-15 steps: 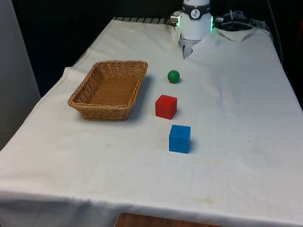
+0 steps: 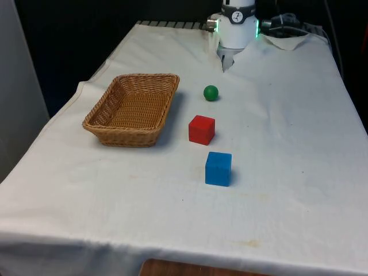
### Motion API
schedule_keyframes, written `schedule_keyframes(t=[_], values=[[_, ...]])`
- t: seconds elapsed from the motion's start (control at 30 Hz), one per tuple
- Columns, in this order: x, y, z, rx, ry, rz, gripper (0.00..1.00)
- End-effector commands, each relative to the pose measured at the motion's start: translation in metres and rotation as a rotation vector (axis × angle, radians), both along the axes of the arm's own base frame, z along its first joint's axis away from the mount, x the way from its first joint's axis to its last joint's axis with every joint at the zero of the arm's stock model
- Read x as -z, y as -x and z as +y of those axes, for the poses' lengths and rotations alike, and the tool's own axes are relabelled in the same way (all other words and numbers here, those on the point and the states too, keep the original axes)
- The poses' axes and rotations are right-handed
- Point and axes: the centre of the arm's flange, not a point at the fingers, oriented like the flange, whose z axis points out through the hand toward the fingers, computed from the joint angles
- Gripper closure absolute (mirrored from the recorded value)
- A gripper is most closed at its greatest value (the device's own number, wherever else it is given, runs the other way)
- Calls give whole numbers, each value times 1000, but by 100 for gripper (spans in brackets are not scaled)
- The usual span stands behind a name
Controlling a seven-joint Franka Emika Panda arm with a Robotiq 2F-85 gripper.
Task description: Place all non-red objects into the basket.
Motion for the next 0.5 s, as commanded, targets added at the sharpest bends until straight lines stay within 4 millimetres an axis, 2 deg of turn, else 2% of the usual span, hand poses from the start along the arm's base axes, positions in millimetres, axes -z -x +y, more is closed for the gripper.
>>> schedule_keyframes(t=[0.0,0.07,0.37,0.4,0.47], values=[[2,-3,5,3,3,4,0],[2,-5,5,-1,4,-2,0],[13,-28,29,-3,18,-7,0],[10,-25,26,-6,18,-10,0],[16,-33,32,-1,19,-10,0]])
